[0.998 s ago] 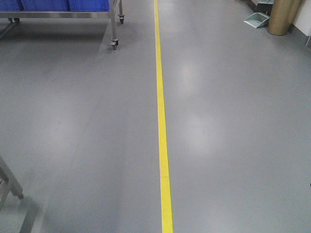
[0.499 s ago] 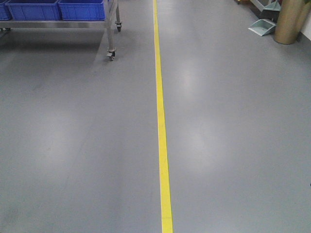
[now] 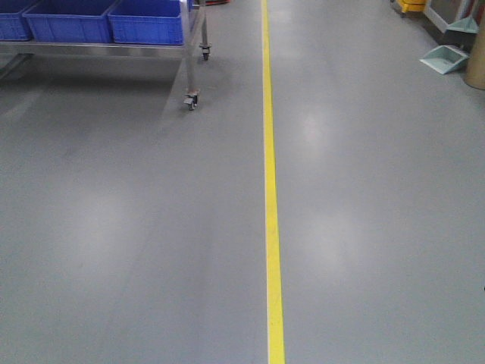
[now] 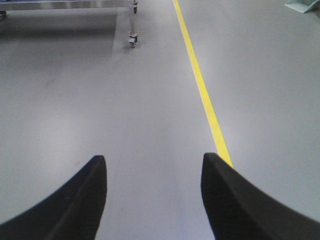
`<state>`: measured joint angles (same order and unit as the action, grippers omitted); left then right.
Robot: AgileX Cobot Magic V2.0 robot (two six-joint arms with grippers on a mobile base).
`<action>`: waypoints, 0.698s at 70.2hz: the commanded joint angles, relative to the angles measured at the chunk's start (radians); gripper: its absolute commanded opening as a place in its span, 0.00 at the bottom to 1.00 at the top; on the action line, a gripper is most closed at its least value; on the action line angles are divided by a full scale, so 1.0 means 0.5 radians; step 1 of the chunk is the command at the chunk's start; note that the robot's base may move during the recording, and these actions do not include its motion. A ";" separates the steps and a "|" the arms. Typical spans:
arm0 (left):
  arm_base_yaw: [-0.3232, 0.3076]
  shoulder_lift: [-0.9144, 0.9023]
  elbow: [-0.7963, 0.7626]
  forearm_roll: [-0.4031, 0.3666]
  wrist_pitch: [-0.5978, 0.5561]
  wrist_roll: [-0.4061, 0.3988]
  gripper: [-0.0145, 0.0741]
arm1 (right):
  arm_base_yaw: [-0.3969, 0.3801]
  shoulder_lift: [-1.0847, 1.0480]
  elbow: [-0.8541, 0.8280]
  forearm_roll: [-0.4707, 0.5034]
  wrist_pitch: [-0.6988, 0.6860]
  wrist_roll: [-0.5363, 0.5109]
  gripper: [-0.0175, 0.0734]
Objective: Move and align brake pads A on conveyor
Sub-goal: 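Turn the base toward the stainless-steel table under the blue bins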
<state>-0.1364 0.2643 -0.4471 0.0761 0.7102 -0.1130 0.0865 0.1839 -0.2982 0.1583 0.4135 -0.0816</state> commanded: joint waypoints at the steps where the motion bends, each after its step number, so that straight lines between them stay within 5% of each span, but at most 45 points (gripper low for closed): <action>1: -0.006 0.017 -0.047 -0.001 -0.136 -0.009 0.61 | -0.004 0.021 -0.049 0.004 -0.152 -0.014 0.71; 49: -0.006 0.017 -0.047 -0.001 -0.134 -0.009 0.61 | -0.004 0.021 -0.049 0.004 -0.153 -0.014 0.71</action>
<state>-0.1364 0.2643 -0.4471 0.0761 0.7102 -0.1130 0.0865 0.1839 -0.2982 0.1583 0.4135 -0.0816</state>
